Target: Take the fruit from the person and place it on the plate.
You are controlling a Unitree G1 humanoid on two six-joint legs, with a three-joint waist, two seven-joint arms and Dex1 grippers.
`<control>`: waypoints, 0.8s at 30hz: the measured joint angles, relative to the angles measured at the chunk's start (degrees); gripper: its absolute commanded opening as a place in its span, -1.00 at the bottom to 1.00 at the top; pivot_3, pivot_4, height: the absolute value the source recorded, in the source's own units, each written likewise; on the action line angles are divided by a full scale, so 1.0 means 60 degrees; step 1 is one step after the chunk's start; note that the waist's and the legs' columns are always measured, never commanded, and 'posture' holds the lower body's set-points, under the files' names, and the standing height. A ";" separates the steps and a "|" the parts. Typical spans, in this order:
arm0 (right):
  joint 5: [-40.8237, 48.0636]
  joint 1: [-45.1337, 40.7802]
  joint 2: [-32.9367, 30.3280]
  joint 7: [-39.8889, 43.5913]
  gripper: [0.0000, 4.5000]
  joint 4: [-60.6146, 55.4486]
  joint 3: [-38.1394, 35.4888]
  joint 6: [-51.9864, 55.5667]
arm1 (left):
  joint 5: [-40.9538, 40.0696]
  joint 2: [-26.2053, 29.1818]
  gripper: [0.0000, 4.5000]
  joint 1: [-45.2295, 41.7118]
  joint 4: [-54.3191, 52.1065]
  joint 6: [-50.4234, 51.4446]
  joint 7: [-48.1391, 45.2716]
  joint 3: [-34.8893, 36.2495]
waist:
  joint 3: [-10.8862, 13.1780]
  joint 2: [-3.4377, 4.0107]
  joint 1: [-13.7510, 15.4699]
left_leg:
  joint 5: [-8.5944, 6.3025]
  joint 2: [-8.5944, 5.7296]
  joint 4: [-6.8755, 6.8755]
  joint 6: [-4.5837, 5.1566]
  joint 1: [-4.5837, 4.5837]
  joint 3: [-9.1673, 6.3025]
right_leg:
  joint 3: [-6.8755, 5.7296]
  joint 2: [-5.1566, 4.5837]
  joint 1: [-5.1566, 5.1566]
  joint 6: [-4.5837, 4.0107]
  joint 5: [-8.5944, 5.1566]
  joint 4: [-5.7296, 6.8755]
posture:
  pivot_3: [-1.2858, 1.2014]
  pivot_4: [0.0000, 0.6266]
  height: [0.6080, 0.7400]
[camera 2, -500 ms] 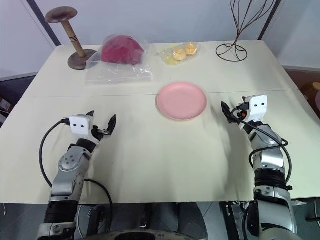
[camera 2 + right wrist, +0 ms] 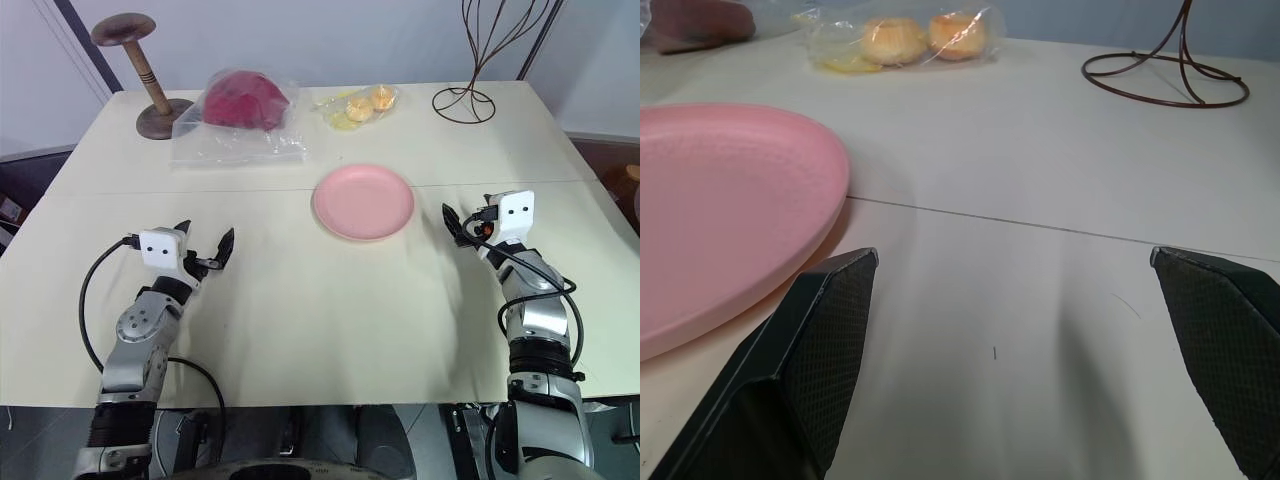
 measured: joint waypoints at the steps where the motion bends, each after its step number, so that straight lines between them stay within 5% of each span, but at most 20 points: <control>1: -0.0001 0.0000 0.0002 0.0000 0.99 0.0000 0.0000 0.0000 | 0.0000 0.0003 1.00 0.0000 0.0000 0.0000 -0.0008 0.0002 | 0.0000 0.0000 -0.0001 | 0.0000 0.0000 0.0000 0.0000 0.0000 0.0000 | 0.0000 0.0000 0.0000 0.0000 0.0000 0.0000 | 0.03 -0.52 1.00; 24: -0.0005 -0.0001 0.0125 -0.0036 0.99 0.0000 0.0025 -0.0004 | -0.0041 0.0128 1.00 -0.0004 0.0001 -0.0004 -0.0105 0.0024 | 0.0000 0.0000 0.0000 | 0.0000 0.0000 0.0000 0.0001 0.0000 0.0000 | 0.0000 0.0000 0.0000 0.0000 0.0000 0.0000 | 0.03 -0.52 1.00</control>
